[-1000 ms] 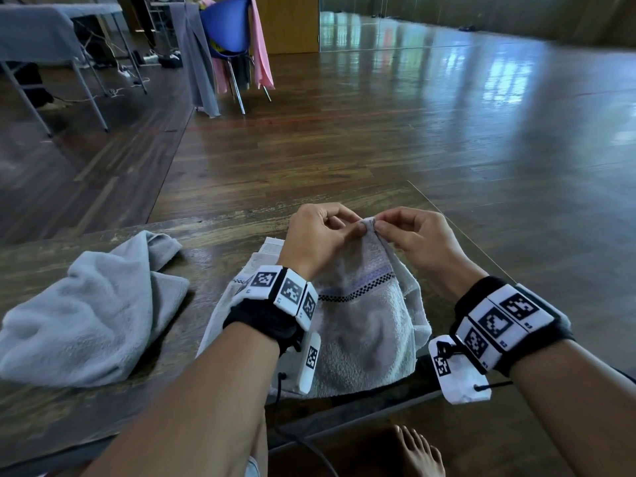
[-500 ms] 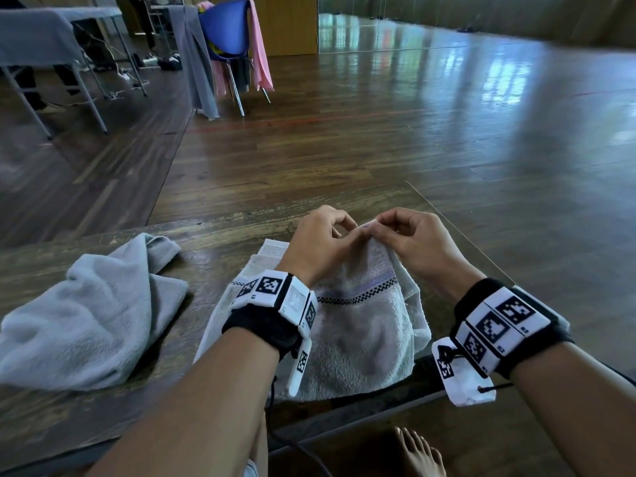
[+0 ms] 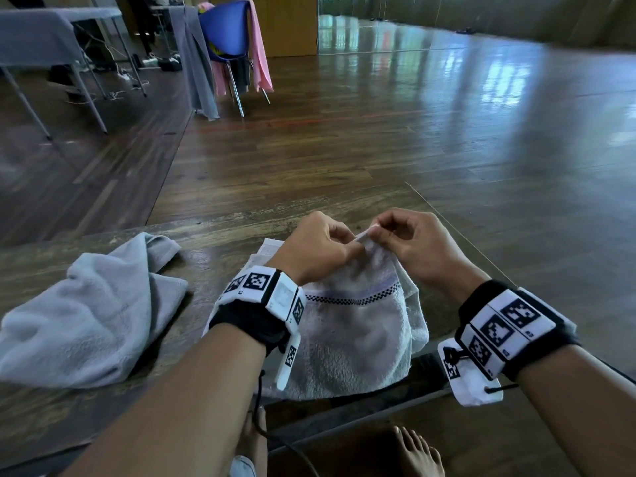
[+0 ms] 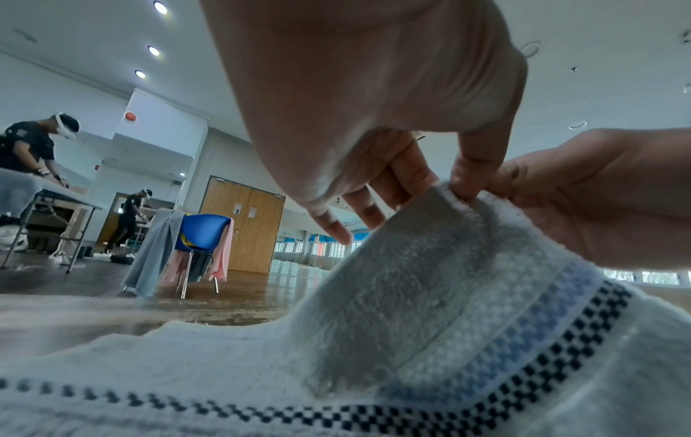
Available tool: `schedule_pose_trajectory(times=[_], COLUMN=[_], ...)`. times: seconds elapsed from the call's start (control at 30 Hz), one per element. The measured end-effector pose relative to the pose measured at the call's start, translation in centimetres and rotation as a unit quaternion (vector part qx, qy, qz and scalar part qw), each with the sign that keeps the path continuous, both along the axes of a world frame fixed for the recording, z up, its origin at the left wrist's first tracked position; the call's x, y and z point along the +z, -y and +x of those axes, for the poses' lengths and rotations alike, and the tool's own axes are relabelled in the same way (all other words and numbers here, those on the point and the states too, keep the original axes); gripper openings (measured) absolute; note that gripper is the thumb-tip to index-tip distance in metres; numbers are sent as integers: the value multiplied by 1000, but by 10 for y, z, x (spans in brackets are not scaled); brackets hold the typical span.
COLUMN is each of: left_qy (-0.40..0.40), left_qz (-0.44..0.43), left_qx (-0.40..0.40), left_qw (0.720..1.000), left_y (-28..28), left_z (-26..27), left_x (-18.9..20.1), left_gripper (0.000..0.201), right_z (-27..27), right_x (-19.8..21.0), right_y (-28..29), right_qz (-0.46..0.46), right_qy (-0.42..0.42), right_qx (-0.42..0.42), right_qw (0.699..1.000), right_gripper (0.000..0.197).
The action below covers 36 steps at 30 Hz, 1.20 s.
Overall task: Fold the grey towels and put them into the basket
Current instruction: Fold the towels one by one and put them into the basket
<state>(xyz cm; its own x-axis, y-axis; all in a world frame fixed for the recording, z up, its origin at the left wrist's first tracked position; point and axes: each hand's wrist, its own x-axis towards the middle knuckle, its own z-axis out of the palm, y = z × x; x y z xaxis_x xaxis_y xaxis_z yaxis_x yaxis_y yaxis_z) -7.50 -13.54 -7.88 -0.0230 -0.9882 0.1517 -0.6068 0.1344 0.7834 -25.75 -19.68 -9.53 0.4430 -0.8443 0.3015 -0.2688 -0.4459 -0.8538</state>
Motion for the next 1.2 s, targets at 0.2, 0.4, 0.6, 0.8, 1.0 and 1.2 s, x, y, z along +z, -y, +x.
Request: schedule_pose_trajectory(times=[0.2,0.4,0.6,0.8,1.0,1.2], left_qy=[112,172,231,245,234,223], left_qz=[-5,-18,-44,-44,-36,-32], left_qx=[22,82,162,198,212,225], left_qw=[993,982,958,948,948,948], left_y=[-4,-4,-9,-17,-28,-36], left_z=[17,50,76,94,102,105], left_x=[-2,-11,-20,-23,-20,-20], left_gripper=[16,21,16,21,42,28], right_z=[-20,-40,-44,-42,-40,-35], right_x=[-4,-15,-23,-25,-24,-27], right_y=[13,33,40,38,36,33], right_qz=[-9,12,22,36,42,42], right_qy=[33,42,5,-18,-29,-45], right_qx=[-78,-193,-256,-268,-275,-284], right_qw=[996,980,966,963,960,957], right_gripper=[11,12,15,15,14,14])
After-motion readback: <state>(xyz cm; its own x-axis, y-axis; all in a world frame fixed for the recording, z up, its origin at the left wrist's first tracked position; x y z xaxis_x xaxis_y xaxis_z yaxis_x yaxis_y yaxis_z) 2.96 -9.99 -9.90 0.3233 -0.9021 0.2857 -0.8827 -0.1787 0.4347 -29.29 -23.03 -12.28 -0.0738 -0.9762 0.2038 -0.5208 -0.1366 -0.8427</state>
